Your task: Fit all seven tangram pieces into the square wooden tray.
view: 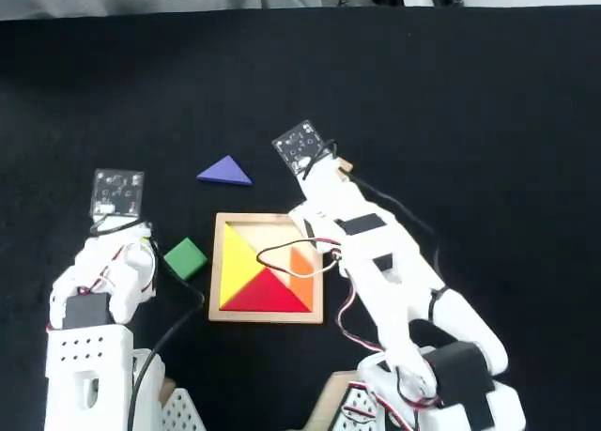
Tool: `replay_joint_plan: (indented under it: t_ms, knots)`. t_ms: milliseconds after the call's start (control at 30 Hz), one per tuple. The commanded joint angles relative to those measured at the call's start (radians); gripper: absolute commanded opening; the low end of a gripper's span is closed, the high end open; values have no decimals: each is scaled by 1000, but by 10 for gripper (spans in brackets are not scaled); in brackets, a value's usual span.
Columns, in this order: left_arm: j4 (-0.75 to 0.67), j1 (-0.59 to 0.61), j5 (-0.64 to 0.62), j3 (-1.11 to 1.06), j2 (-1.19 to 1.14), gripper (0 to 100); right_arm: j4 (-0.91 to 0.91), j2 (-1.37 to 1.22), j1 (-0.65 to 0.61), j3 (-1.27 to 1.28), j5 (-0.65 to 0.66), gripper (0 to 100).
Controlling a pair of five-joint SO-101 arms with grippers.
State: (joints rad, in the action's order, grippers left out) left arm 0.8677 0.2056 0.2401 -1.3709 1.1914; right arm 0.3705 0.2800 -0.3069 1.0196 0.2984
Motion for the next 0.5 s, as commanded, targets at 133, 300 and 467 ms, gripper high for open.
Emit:
replay_joint_plan:
  t_ms: [133,300,467]
  knots:
    - [187,-219,203,199,-95,30,-20,4,37,-42,-5,11]
    - [193,-166,203,277,-206,30,-20,4,37,-42,-5,11]
    - [160,-77,137,321,-270,30,-20,5,83,-62,-11,11]
